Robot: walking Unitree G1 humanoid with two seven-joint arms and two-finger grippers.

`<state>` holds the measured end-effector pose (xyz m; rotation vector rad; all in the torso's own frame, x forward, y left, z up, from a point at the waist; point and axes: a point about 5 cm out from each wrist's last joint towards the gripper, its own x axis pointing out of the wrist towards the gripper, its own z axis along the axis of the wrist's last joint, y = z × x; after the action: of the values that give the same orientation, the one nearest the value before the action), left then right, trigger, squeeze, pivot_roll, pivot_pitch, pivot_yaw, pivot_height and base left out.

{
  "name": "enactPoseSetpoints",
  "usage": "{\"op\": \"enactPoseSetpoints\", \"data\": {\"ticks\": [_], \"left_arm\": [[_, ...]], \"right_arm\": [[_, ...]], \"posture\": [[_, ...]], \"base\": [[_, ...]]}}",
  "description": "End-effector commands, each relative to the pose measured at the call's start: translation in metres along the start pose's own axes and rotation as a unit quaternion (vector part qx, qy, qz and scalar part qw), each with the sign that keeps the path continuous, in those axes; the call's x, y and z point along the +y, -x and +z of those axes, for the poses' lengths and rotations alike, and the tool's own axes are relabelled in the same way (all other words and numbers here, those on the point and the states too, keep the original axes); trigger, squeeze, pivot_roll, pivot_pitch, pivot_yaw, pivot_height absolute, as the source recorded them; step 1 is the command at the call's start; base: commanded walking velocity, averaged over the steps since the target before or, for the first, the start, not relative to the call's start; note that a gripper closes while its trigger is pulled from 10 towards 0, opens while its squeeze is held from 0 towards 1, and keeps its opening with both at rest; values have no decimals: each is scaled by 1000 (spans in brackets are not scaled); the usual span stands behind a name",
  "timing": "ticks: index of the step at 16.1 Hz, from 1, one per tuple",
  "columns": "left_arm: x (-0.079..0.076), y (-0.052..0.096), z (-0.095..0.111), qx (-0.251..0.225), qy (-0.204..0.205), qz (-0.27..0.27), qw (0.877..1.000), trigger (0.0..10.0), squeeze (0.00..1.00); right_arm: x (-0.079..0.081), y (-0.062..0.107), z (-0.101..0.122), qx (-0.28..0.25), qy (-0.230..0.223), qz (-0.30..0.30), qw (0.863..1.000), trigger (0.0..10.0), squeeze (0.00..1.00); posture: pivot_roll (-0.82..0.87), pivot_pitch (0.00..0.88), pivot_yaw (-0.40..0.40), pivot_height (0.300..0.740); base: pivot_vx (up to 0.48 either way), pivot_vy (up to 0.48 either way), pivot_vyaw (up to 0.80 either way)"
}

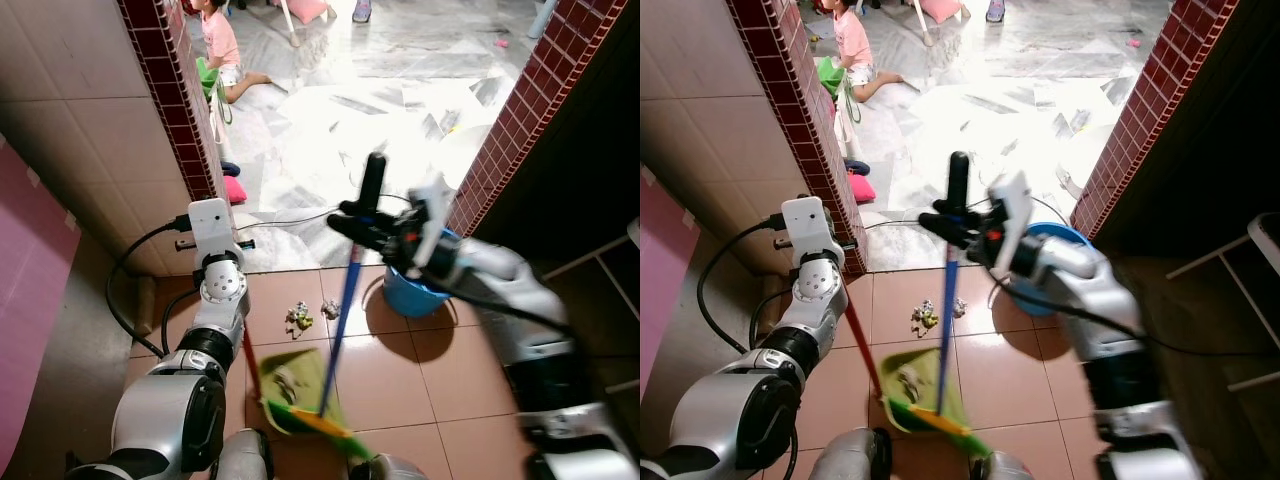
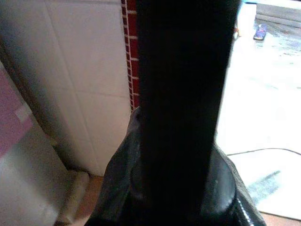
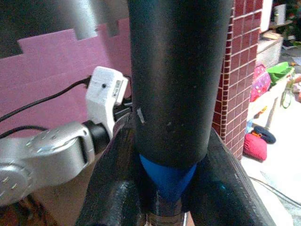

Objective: Sweep floor

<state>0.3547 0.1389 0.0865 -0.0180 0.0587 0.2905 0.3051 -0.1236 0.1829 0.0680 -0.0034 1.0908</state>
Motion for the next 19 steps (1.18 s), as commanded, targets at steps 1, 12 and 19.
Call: {"op": "enactPoseSetpoints", "data": {"ticks": [1, 12, 19], "left_arm": [[-4, 4, -9, 28, 3, -19, 999, 10000, 0], [2, -4, 3, 2, 50, -66, 997, 10000, 0], [-1, -2, 7, -15, 79, -96, 992, 10000, 0]], "right_arm": [[0, 4, 17, -18, 23, 14, 999, 10000, 0], [-49, 8, 79, -203, -6, -214, 956, 10000, 0], [-62, 14, 61, -132, 130, -359, 915, 10000, 0]], "posture": [[-140, 61, 6, 740], [-113, 47, -5, 740], [-108, 39, -12, 740]], "base": [[0, 0, 0], [0, 0, 0], [0, 0, 0]]}}
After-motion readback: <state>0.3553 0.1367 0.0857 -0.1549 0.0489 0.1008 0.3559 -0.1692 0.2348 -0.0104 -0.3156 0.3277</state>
